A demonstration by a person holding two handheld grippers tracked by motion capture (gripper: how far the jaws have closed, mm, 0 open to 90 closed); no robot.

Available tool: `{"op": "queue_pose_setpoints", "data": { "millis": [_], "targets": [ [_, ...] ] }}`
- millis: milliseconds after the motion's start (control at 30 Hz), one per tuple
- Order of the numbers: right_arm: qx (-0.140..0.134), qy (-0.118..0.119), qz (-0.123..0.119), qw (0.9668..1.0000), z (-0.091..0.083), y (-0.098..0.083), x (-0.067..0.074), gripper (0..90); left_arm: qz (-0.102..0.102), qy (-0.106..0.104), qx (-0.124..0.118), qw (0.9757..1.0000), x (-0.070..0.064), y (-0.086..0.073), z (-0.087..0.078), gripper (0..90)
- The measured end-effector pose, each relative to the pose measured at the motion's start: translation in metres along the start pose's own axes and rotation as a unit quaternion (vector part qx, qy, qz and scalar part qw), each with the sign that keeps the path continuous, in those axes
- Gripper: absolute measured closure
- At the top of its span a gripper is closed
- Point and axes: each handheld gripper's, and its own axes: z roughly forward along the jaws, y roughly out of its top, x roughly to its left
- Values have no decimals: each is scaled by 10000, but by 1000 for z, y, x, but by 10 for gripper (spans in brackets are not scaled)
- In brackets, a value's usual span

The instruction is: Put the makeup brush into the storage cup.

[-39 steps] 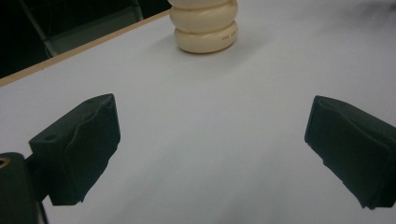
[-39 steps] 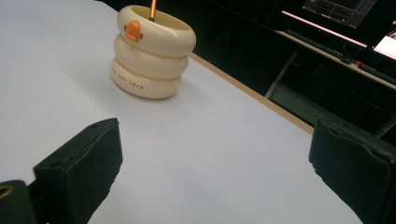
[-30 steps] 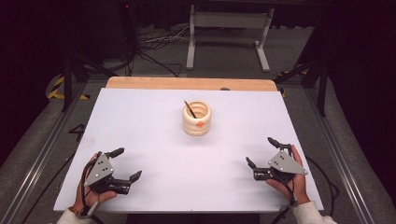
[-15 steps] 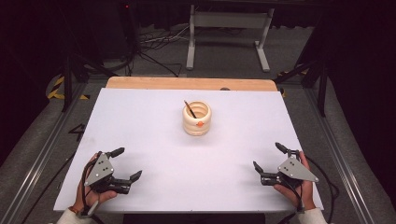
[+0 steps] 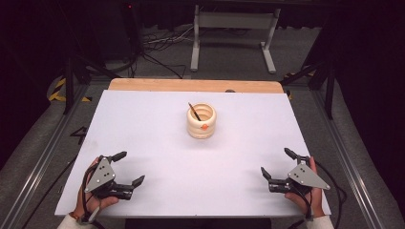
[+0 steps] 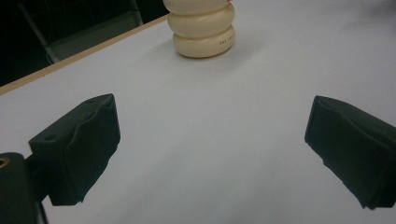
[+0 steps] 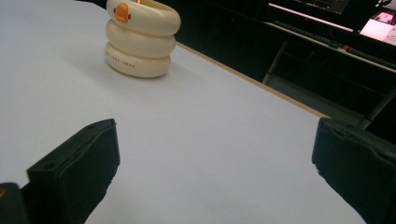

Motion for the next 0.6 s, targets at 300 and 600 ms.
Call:
{"op": "queue_pose_setpoints", "data": {
  "millis": [300,600],
  "targets": [
    [-177,42,-17,9998,-3,4,1,15,-3,-1,-18,10000,0,0,0,41],
    [-203,62,-30,9998,-3,5,2,17,-8,-14,14,10000,0,0,1,41]
  ]
}}
